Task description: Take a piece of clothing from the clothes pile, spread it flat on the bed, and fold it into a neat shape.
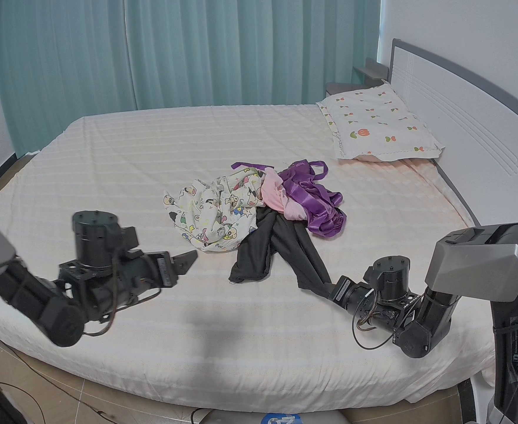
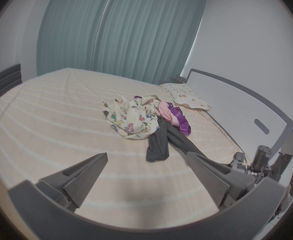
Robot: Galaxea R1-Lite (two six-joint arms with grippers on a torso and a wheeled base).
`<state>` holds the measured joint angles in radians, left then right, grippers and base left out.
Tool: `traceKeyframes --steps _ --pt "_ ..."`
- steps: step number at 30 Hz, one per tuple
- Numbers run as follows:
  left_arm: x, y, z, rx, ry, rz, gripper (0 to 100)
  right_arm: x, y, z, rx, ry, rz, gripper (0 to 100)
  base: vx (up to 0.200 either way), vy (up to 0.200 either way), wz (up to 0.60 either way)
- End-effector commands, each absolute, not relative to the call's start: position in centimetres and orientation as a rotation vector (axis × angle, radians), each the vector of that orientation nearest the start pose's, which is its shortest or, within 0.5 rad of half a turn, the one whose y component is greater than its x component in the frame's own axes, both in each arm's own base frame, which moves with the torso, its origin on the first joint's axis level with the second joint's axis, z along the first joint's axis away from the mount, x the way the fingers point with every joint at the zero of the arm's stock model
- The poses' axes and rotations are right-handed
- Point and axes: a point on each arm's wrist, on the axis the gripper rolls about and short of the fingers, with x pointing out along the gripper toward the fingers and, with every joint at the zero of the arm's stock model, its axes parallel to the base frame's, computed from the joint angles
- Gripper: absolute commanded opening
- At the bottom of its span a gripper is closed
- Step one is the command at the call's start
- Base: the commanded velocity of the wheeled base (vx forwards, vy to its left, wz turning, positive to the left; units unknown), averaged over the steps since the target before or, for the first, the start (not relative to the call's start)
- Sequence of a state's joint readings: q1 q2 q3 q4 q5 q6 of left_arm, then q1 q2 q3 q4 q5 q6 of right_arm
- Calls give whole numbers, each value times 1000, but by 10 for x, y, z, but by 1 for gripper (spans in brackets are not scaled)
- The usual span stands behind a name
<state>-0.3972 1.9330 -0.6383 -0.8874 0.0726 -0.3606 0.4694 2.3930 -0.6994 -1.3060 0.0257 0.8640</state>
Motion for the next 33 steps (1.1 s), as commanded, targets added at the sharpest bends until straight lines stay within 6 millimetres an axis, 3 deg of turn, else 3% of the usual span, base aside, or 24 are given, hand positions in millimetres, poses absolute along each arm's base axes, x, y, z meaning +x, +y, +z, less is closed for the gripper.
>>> traceKeyframes --steps 1,8,14,18,33 --pt "351 -198 8 -300 552 -272 100 328 168 -21 745 571 290 0 0 0 0" --pt "374 -213 4 -419 570 -234 100 328 169 -20 745 570 292 0 0 0 0" --pt "381 -217 -6 -421 583 -205 100 328 169 -21 744 571 290 0 0 0 0" --pt "397 -228 -12 -419 521 -154 100 327 169 -21 742 574 291 0 0 0 0" --pt "410 -242 -29 -388 517 -90 100 327 169 -21 741 574 291 0 0 0 0"
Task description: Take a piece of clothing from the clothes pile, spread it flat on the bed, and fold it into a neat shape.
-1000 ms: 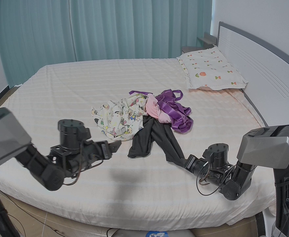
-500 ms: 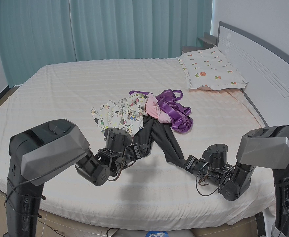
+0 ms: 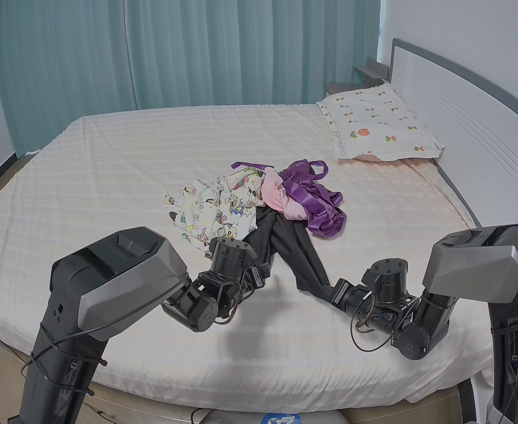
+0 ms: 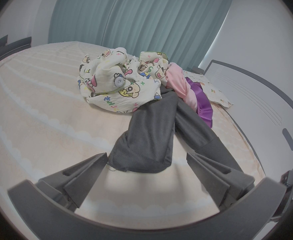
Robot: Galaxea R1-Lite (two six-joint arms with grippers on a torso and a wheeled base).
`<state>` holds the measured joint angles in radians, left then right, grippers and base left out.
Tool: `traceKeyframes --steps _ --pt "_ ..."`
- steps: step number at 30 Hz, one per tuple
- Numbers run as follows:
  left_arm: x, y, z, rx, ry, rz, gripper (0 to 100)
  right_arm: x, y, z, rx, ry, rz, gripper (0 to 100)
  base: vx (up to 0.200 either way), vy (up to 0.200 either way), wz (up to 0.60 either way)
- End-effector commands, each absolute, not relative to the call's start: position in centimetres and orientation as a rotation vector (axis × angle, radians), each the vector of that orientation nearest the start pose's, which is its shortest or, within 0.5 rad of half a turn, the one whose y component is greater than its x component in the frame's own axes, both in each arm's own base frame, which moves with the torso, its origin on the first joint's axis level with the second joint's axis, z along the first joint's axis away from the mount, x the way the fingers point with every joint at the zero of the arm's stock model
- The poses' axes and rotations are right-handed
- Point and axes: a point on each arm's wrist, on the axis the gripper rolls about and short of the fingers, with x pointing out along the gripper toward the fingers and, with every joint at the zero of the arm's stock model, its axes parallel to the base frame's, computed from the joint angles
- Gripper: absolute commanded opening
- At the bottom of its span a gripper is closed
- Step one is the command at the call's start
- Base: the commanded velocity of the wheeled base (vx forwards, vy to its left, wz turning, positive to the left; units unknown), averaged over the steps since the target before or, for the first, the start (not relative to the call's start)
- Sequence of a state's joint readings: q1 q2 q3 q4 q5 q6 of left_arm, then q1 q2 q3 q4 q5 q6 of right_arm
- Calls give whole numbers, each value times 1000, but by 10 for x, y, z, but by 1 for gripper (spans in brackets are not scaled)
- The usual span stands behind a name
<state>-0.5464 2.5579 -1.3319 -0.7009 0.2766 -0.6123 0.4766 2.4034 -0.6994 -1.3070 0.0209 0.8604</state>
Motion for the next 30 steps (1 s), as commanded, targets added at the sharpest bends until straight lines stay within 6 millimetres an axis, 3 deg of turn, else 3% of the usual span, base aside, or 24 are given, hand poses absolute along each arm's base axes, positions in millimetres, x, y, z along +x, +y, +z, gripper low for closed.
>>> traceKeyframes --steps 1,14,15,24,27,30 --pt "410 -242 -29 -388 518 -89 100 327 169 -21 741 574 291 0 0 0 0" --pt "418 -246 -39 -365 530 -47 100 328 170 -21 741 573 291 0 0 0 0" --pt "418 -247 -39 -365 531 -48 0 328 170 -21 742 571 292 0 0 0 0" --pt "420 -244 -37 -410 539 -25 0 328 172 -20 755 537 322 0 0 0 0" --pt "416 -241 -11 -490 508 -10 0 325 180 -13 772 484 372 0 0 0 0" --pt "398 -233 28 -555 486 -14 0 317 188 2 796 395 446 0 0 0 0"
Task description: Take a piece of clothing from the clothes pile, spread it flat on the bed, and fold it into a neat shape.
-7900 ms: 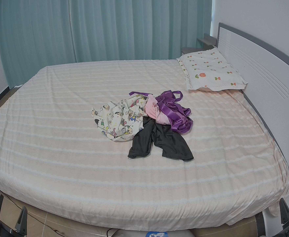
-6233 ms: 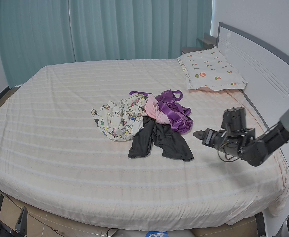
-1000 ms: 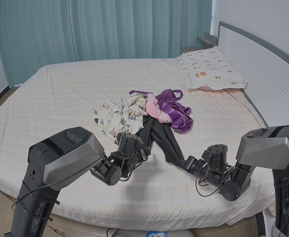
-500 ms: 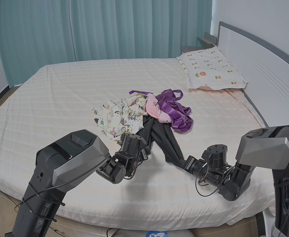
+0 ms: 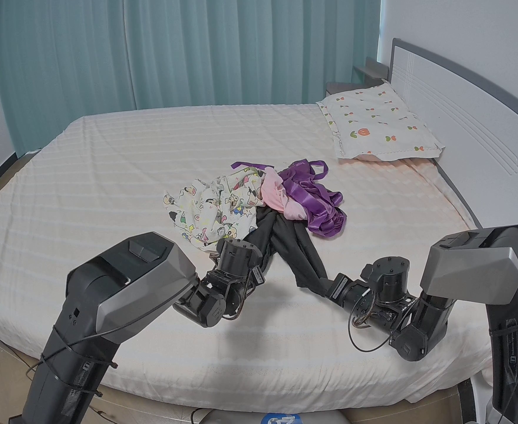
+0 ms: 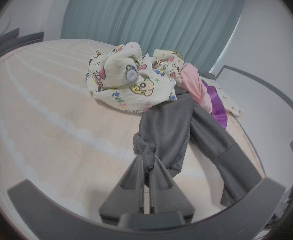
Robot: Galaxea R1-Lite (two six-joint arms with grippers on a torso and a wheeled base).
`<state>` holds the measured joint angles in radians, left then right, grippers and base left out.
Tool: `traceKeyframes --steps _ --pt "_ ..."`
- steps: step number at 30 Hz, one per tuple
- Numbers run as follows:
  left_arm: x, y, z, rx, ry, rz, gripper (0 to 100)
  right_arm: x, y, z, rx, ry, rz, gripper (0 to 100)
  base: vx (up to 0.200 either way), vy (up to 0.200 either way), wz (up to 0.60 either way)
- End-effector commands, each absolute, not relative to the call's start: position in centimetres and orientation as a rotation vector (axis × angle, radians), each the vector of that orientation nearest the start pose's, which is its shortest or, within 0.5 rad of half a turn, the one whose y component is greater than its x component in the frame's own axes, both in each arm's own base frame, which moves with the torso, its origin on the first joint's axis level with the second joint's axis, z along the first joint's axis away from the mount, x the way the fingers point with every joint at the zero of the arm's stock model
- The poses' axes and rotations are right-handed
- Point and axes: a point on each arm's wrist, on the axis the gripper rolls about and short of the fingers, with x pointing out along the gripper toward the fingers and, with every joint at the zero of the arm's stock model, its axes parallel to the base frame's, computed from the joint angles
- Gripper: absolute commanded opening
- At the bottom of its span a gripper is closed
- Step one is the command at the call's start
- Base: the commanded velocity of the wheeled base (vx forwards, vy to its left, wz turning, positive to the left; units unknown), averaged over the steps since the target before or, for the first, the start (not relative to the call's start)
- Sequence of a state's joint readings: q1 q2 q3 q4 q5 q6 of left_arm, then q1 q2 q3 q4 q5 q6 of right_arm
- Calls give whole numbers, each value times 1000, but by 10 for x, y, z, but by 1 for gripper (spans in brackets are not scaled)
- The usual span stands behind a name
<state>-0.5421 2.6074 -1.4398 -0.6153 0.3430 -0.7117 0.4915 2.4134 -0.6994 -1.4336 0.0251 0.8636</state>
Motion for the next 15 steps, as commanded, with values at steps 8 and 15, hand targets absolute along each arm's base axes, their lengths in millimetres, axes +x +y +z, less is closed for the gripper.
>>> traceKeyframes --steps 8,15 --pt "332 -205 147 -718 319 -158 0 296 183 98 867 155 546 0 0 0 0" --pt "297 -178 221 -746 63 -263 0 286 161 211 868 -201 665 0 0 0 0"
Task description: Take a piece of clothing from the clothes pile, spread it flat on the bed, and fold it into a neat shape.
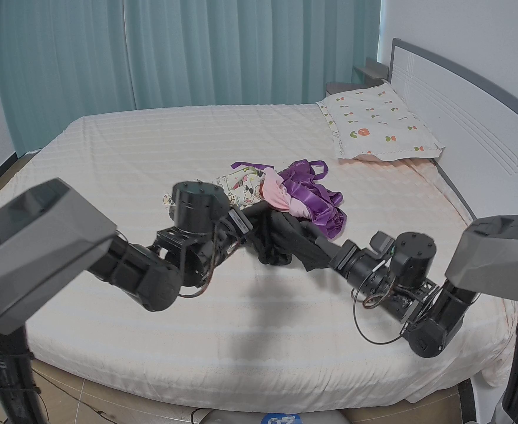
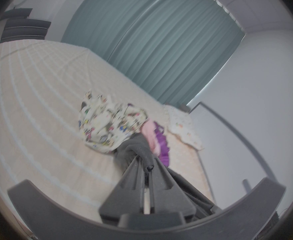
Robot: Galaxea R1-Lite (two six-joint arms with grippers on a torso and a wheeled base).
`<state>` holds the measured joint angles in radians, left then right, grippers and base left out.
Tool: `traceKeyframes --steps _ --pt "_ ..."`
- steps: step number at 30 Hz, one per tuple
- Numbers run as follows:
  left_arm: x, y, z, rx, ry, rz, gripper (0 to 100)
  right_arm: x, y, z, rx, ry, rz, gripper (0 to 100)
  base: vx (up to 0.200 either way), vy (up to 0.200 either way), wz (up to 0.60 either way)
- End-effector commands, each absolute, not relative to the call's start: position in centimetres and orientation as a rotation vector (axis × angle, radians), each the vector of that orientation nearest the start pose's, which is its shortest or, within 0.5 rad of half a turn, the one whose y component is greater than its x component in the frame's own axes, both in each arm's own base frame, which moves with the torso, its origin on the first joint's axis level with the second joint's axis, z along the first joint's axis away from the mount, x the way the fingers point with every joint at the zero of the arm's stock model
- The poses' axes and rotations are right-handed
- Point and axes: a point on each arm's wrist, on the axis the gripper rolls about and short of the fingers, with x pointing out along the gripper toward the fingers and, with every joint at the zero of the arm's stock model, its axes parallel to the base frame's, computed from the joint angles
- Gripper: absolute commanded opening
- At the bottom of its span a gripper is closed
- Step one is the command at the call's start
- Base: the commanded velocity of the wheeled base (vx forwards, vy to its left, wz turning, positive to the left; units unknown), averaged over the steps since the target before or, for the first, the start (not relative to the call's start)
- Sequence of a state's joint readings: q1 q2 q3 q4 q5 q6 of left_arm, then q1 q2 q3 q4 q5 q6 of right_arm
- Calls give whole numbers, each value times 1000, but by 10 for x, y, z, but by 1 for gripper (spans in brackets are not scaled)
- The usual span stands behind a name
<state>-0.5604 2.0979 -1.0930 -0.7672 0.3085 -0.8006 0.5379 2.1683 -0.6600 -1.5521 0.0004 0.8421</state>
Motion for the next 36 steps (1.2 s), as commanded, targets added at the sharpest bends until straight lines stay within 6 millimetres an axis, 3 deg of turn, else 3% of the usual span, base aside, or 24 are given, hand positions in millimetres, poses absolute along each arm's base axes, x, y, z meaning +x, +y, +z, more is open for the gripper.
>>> traceKeyframes --steps 1,3,7,9,13,19,27,36 --pt "297 -178 223 -745 59 -265 0 285 161 214 867 -207 668 0 0 0 0" --pt "289 -169 240 -716 -3 -272 0 275 156 255 865 -281 705 0 0 0 0" --pt "281 -158 256 -729 -48 -271 0 264 150 266 874 -310 719 0 0 0 0" --pt "278 -153 254 -731 -42 -261 0 261 151 250 862 -244 710 0 0 0 0" --pt "280 -153 219 -732 74 -229 0 278 160 194 830 -57 664 0 0 0 0" --pt "295 -162 185 -814 182 -196 0 291 167 137 828 40 618 0 0 0 0" --pt "284 -161 159 -805 310 -233 0 291 165 123 852 96 589 0 0 0 0" --pt "273 -156 144 -893 377 -242 0 294 163 116 853 108 551 0 -22 0 0"
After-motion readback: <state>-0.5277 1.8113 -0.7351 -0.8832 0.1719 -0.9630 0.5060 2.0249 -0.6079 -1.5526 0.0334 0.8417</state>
